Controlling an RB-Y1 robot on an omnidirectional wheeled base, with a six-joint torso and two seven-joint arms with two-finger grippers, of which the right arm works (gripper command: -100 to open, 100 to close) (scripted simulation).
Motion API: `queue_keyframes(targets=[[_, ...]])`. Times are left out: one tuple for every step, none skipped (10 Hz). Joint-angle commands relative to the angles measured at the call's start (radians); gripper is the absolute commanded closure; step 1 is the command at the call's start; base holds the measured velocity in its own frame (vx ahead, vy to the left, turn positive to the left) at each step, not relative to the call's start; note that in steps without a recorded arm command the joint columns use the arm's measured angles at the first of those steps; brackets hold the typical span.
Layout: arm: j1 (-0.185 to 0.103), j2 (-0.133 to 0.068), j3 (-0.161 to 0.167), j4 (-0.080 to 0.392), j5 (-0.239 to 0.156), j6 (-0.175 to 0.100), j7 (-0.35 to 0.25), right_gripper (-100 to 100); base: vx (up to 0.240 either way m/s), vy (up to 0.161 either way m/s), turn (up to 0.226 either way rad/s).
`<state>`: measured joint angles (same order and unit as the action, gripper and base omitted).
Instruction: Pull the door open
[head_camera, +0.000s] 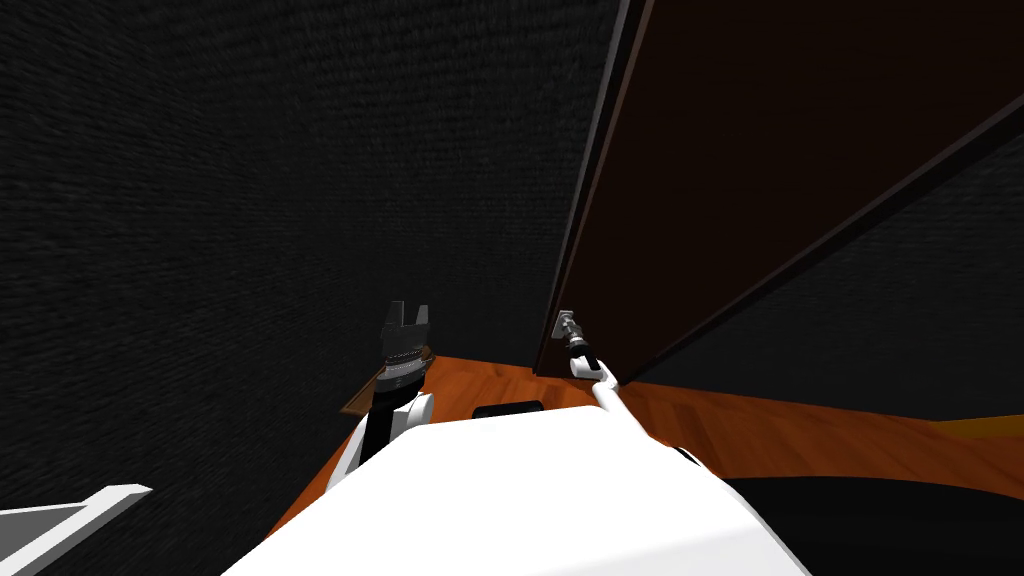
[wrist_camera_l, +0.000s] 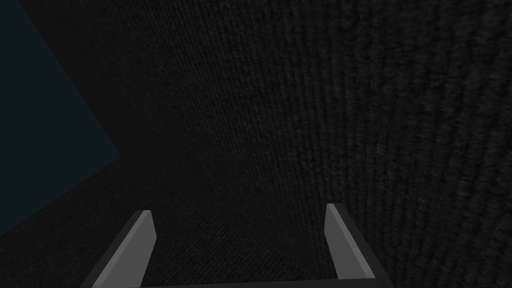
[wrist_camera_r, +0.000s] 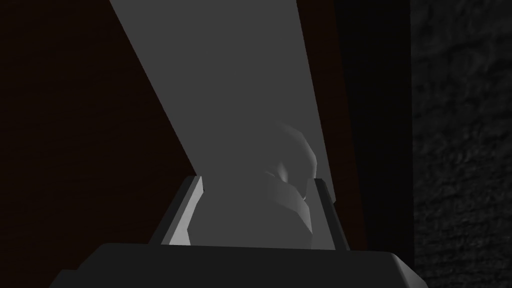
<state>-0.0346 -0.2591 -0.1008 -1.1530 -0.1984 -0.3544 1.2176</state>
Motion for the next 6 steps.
queue_keyframes(targets=[[0.012,0.004,0.003,-0.012,-0.003,0.003,-0.050,100,-0.011,-0.007,0.025],[0.017,0.003,0.004,-0.017,-0.005,0.002,-0.078,100,-0.014,-0.011,0.026],[0.017,0.003,0.004,-0.017,-0.005,0.002,-0.086,100,-0.010,-0.007,0.012],[0.023,0.003,0.005,-0.022,-0.007,0.002,-0.120,100,-0.010,-0.005,0.018],[0.030,0.003,0.006,-0.028,-0.009,0.001,-0.148,100,-0.014,-0.009,0.032],[0.030,0.003,0.006,-0.028,-0.009,0.001,-0.158,100,-0.010,-0.007,0.017]])
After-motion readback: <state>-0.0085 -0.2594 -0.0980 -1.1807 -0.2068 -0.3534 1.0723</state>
